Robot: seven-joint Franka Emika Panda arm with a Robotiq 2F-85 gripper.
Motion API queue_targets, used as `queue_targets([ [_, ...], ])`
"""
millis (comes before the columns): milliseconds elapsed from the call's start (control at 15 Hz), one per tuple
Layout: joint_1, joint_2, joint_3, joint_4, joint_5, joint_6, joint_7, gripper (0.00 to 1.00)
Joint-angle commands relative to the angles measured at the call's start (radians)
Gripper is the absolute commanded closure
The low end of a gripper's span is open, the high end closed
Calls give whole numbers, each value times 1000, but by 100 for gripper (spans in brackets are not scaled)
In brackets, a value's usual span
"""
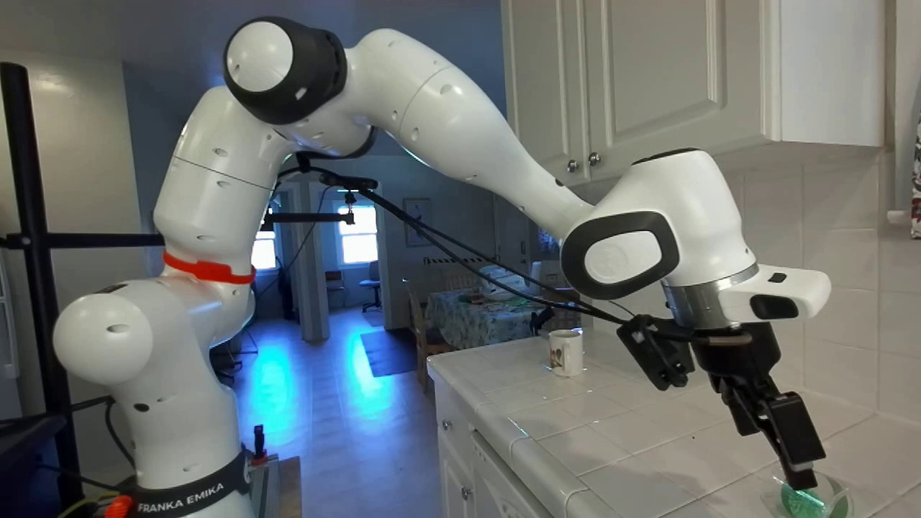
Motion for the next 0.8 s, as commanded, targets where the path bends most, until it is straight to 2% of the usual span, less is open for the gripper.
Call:
queue_targets([
  [0, -48, 81, 31, 109, -15, -2, -89, 0],
  [333, -103, 139, 86, 179, 10, 8, -188, 0],
  [667, -181, 196, 201, 228, 86, 56, -285, 0],
  [733, -193, 207, 220, 239, 98, 61, -298, 6],
])
